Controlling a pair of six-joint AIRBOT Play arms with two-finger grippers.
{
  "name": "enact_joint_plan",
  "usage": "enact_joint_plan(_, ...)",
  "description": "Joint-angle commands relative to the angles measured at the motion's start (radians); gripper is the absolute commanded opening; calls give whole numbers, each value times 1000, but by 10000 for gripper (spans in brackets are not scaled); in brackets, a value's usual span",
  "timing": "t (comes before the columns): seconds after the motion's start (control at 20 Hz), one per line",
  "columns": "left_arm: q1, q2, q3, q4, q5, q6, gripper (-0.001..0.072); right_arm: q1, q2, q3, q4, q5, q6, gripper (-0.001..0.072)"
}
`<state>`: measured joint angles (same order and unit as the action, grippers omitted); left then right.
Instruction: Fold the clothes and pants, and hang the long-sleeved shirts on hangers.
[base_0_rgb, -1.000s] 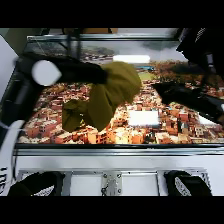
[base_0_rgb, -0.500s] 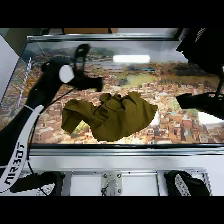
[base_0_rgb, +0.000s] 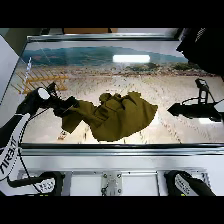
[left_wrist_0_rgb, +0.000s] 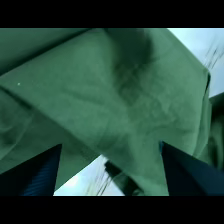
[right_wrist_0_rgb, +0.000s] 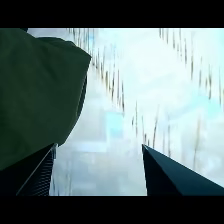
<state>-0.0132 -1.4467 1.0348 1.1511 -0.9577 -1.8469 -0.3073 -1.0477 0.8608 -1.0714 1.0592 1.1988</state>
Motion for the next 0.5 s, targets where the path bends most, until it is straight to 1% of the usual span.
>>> enact_joint_plan(0.0, 13, -71, -27, -153, 105, 44, 663, 2, -128, -2, 102, -40, 10, 596)
enact_joint_plan(0.3, -18, -173, 85, -150, 105, 43, 661, 138, -319, -1, 222, -233, 8, 597)
enact_joint_plan(0.35, -17, -179, 94, -150, 103, 43, 501, 169, -350, 0, 240, -262, 5, 597)
enact_joint_plan(0.4, -13, -179, 95, -149, 106, 44, 188, 195, -375, 0, 246, -290, 4, 596)
enact_joint_plan(0.45, -5, -179, 95, -148, 105, 45, 14, 218, -394, 0, 246, -317, 2, 591)
